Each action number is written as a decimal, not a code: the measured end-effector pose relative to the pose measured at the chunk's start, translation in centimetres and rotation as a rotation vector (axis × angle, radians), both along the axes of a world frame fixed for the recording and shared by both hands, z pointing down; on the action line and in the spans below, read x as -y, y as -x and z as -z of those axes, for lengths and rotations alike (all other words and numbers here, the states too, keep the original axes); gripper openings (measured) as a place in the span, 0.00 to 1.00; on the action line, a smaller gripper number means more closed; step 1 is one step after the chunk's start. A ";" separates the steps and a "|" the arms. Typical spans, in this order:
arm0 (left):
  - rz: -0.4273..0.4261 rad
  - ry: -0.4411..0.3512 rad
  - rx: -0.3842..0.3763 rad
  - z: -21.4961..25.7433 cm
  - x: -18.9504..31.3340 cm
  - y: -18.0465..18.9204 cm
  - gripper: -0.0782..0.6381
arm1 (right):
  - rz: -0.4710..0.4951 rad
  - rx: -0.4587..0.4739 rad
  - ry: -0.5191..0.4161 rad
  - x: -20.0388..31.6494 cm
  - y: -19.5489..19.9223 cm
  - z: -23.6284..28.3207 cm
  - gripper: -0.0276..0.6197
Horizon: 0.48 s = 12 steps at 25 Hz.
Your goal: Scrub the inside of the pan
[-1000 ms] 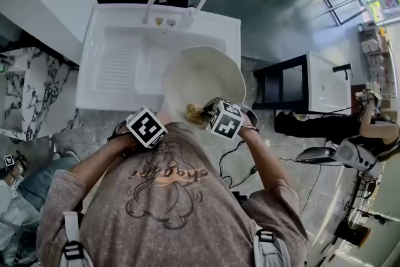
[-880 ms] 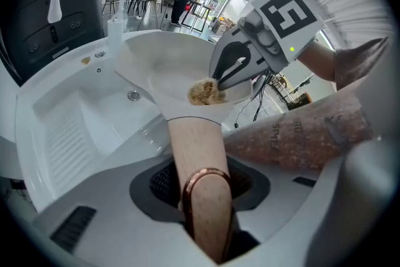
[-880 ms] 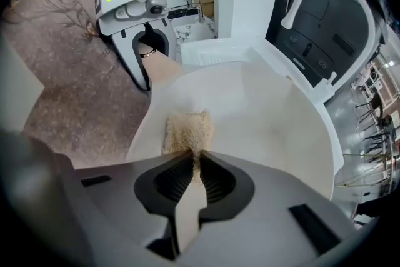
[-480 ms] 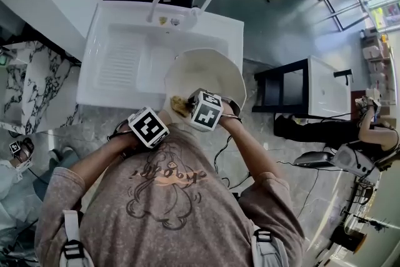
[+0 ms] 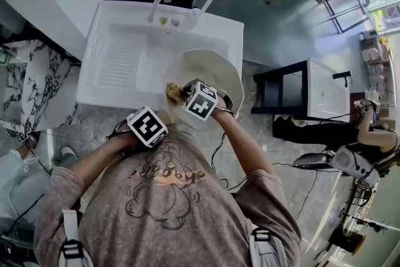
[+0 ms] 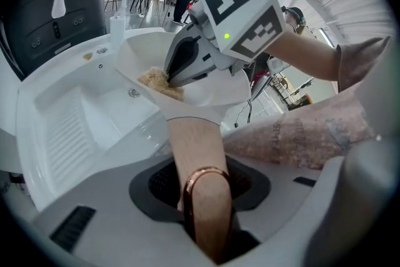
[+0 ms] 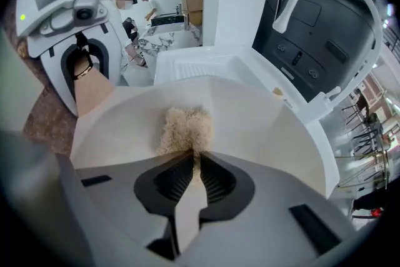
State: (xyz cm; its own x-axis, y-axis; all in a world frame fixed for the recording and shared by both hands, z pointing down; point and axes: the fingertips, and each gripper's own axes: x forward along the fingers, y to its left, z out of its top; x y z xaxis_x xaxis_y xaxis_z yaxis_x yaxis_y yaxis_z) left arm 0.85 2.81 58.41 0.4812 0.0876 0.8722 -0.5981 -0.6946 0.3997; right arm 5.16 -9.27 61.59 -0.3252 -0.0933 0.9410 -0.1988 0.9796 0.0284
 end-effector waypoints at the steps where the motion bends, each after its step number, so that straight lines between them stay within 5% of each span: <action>1: 0.000 0.003 0.001 -0.1 -0.1 0.0 0.33 | -0.010 0.003 -0.008 0.3 0.1 0.0 0.12; 12: -0.013 0.005 0.000 0.0 0.0 -0.2 0.33 | -0.067 -0.005 -0.129 4.8 0.3 0.1 0.12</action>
State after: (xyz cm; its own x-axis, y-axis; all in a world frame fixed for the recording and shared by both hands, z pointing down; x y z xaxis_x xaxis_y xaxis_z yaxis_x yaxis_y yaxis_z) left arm 1.06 2.83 58.36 0.4801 0.0986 0.8717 -0.5888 -0.7004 0.4035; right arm 4.89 -14.02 61.50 -0.3097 -0.2352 0.9213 -0.2633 0.9522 0.1546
